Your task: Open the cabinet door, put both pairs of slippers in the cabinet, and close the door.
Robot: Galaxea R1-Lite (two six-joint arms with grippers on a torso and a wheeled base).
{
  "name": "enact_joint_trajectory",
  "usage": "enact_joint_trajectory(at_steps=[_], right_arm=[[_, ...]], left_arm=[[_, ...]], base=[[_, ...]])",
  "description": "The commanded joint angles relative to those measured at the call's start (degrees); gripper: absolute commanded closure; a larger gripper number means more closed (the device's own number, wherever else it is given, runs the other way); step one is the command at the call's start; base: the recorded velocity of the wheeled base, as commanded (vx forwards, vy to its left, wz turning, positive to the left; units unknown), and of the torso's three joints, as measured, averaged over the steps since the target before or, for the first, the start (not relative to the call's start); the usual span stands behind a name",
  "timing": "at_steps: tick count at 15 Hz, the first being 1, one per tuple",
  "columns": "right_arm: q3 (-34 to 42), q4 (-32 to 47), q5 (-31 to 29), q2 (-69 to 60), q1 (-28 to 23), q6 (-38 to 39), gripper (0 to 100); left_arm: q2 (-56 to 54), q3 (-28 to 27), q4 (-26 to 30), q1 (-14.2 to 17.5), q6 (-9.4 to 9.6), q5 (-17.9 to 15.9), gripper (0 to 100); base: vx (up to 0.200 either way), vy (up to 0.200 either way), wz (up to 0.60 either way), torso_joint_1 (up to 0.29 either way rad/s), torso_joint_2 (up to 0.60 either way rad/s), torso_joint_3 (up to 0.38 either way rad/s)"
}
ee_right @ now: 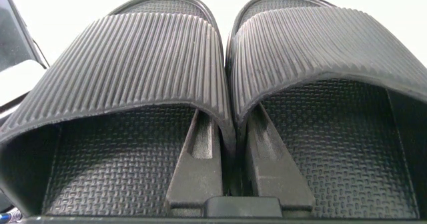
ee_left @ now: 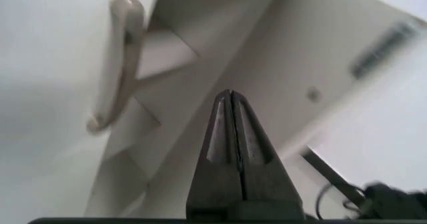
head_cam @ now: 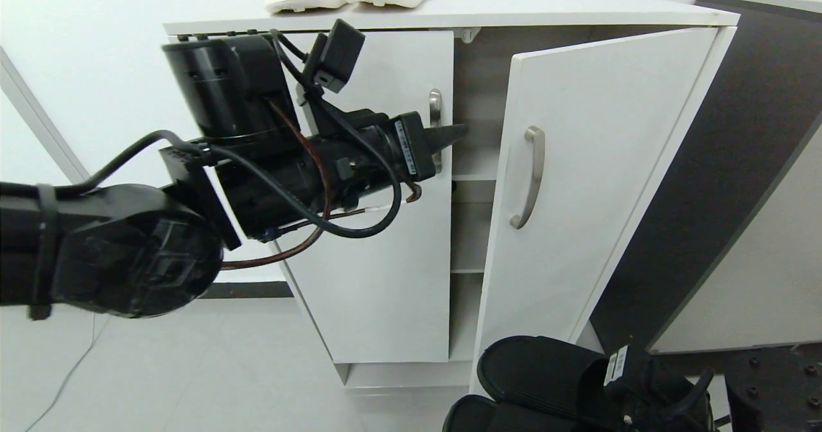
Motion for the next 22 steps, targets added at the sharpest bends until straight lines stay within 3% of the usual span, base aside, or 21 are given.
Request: enact_joint_trajectory(at_steps=[1,5,11,14,16,18,22], right_arm=[[0.01,0.02,0.06,0.29,0.09,-0.07,100],[0.01,0.1,0.06,0.73,0.26,-0.07,100],[1.07,0.1,0.15,0.82,1.4,-0.07,100],[1.68,0.02,1.91,0.64,1.84,-0.15,100],[1.68,0.02,2.0,0.64,1.84,-0.15,100],[1.24,-0.07,1.73,0.9,1.67,0.11,100],[-3.59,0.02,-2.4,2.66,-0.09,3.8,100]], left_arm=[[5.68,-3.11,-0.27,-0.01,-0.01,-1.33,100],[8.05,-4.34,-0.36,-1.06,0.17,-2.12,100],[6.12,-1.88,-3.09,-4.84,0.34,-2.21,100],[4.62,0.85,-6.34,-10.12,0.34,-2.21,100],[4.71,0.67,-6.69,-11.44,0.43,-2.21,100],[4.89,0.67,-6.95,-10.56,0.43,-2.12,100],[-0.92,4.01,-8.27,-1.15,0.61,-0.98,100]], base=[[0.0,0.0,0.0,0.0,0.0,0.0],[0.0,0.0,0.0,0.0,0.0,0.0],[-0.2,0.0,0.0,0.005,0.0,0.001],[-0.2,0.0,0.0,0.002,0.0,0.001],[-0.2,0.0,0.0,0.002,0.01,0.002],[-0.2,0.0,0.0,0.0,0.0,0.005],[-0.05,0.0,0.0,-0.001,0.0,0.001]])
